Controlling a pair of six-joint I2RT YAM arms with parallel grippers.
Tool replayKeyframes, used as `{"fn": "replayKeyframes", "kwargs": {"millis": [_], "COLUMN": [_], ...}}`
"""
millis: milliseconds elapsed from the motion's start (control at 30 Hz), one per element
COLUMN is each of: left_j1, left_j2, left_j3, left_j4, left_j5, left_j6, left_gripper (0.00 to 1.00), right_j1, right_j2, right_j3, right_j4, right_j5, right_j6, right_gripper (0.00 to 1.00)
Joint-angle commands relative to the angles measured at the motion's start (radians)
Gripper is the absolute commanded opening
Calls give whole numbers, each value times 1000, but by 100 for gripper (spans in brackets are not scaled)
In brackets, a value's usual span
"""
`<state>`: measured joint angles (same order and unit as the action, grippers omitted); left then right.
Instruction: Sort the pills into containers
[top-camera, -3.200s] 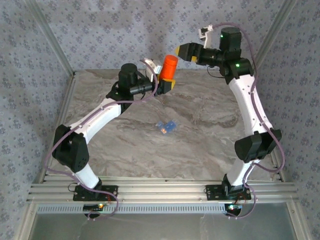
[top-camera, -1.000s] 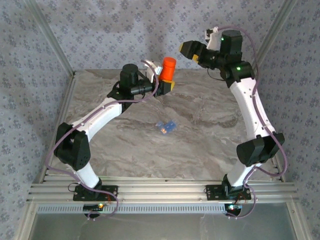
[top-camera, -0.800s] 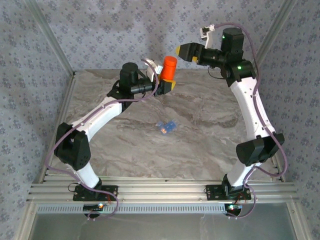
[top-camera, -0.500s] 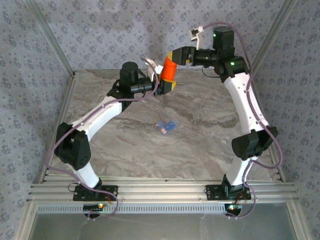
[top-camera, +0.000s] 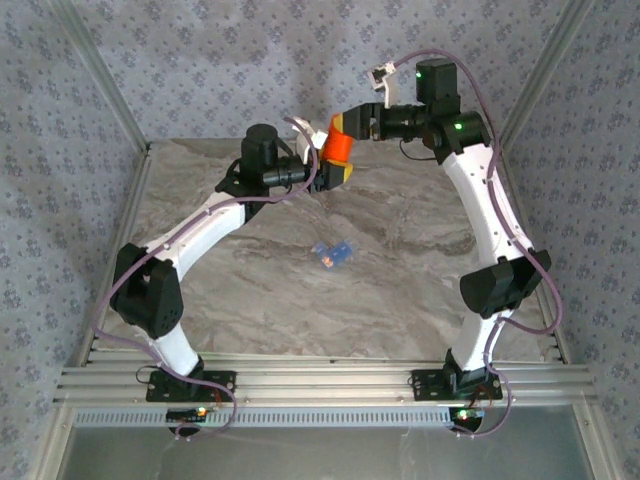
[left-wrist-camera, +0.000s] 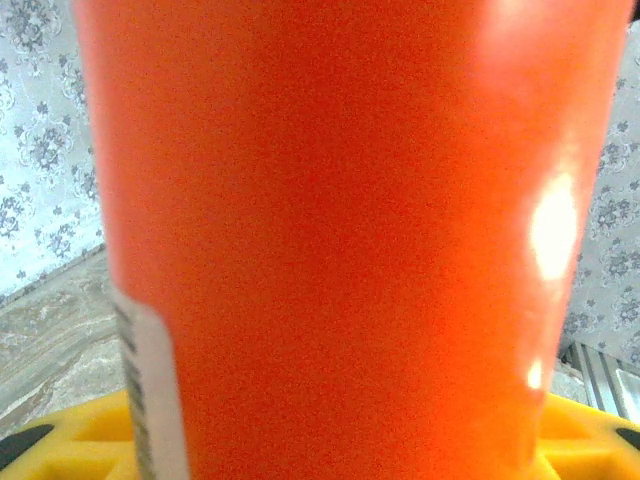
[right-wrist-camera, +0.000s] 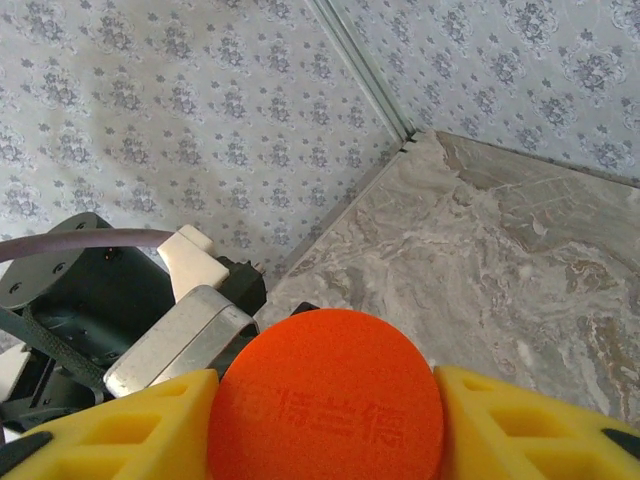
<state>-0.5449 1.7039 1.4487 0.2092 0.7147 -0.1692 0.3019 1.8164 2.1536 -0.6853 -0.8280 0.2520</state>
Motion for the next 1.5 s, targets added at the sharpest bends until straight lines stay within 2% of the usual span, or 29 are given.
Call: {"fn": "replayKeyframes", "kwargs": {"millis": [0,100,200,267,367,467,633,767,900,933,1133,1300,1367,1467], "left_j1": [0,-1,-4,-7,-6,-6,-6,-6,-4,-4,-3,0,1,1], "left_j2": [-4,-7,-17,-31,-42,-42,-44,-46,-43,-43,-36,-29,-24,-18], "left_j3": [44,41,33,11,-13,-13,-21,-27,-27,-27,-18,5,15,28], "left_j4": [31,30,22,44,71,72,71,71,68,66,66,46,31,22], "left_j5": [16,-1,-62,-116,-152,-152,-150,-149,-147,-146,-117,-57,-33,-6], "left_j6": [0,6,32,52,62,63,63,63,63,63,52,36,30,15], "left_gripper": [0,0,0,0,0,0,0,0,0,0,0,0,0,0], "right_j1": [10,27,55,83,122,156,173,151,79,63,-36,-118,-118,-104], "right_j2": [5,-15,-56,-91,-145,-170,-151,-144,-171,-181,-246,-195,-160,-107], "right_j3": [15,-25,-93,-154,-267,-327,-293,-233,-207,-209,-254,-232,-196,-120], "right_j4": [-45,-64,-61,-48,32,79,94,89,132,148,236,291,263,172], "right_j5": [26,126,288,419,534,586,594,568,473,449,315,66,-9,-57], "right_j6": [-14,13,74,140,254,311,330,333,362,370,365,290,223,132], "right_gripper": [51,49,49,50,50,50,53,62,87,90,94,92,92,92]}}
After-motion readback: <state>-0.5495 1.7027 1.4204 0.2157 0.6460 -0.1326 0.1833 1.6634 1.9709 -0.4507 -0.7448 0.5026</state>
